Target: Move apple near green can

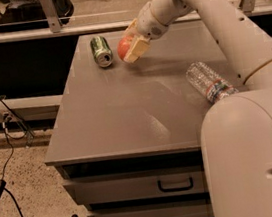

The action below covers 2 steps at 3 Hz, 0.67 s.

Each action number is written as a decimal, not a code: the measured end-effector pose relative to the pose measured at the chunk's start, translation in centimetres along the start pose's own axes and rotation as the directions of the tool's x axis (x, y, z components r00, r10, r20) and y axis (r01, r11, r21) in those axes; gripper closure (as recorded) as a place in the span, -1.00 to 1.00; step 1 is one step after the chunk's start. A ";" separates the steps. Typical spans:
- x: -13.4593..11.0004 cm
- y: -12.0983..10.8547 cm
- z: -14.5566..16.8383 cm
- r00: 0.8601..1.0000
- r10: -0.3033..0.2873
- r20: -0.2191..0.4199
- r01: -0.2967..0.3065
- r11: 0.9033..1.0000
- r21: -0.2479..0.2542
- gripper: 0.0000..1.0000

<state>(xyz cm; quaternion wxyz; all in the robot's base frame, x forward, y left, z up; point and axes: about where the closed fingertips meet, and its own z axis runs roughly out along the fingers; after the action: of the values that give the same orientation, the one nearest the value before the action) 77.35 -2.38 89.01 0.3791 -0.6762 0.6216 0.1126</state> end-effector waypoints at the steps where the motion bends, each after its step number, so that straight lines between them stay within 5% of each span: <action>1: -0.1 0.8 0.9 1.000 0.010 0.028 -0.009 0.999 -0.036 -0.23; 2: -0.2 0.9 1.3 1.000 0.010 0.028 -0.009 0.999 -0.041 -0.71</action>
Offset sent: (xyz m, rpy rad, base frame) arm -0.0039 0.0065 -0.0077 0.0189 0.0275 0.0227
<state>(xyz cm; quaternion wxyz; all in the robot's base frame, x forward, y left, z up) 76.96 -1.33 87.86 0.3736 -0.6792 0.6169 0.1365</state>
